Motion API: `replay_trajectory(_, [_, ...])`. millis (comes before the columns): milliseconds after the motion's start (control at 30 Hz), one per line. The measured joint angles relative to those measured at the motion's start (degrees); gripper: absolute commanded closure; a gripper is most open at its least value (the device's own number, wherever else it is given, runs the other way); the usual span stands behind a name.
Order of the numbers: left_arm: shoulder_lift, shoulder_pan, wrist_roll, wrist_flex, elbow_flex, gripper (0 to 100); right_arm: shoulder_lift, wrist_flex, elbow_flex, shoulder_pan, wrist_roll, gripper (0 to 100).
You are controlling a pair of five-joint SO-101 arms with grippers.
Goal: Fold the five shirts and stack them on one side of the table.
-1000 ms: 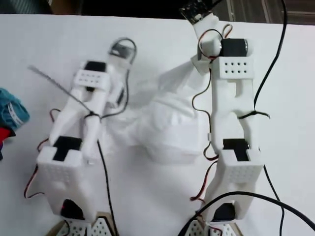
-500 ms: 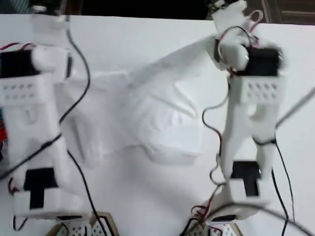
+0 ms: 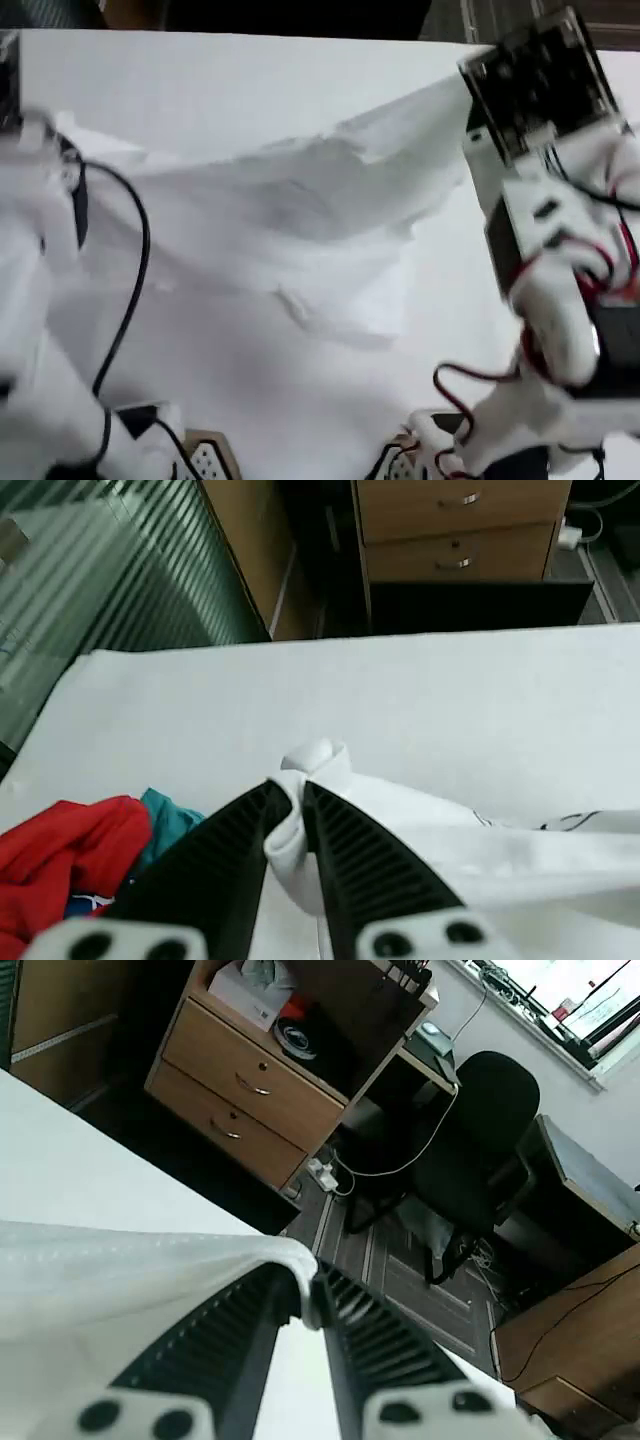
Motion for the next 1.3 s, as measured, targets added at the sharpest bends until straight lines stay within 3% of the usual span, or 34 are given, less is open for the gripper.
replay_trajectory(200, [-5.8,-0.1,-2.9,0.0,-0.6,97,-4.9,-0.2,-0.5,0.0,0.0,97.9])
replay_trajectory(433, [-5.8,-4.2,-3.7,-0.1,-0.6,97,-4.8,-7.5,-0.6,-0.1,2.7,97.9])
replay_trajectory(833, [-6.2,-4.7,-3.7,-4.7,18.9,97,-2.4,-11.2,-4.2,-0.1,8.3,97.9])
replay_trajectory(1100, [-7.6,-4.7,-3.7,-5.4,20.3,97,-2.3,-12.0,-5.5,-0.1,8.6,97.9])
replay_trajectory(1300, [-15.9,-4.7,-3.7,-3.1,20.3,97,-3.6,-10.7,-5.7,-0.1,8.6,97.9])
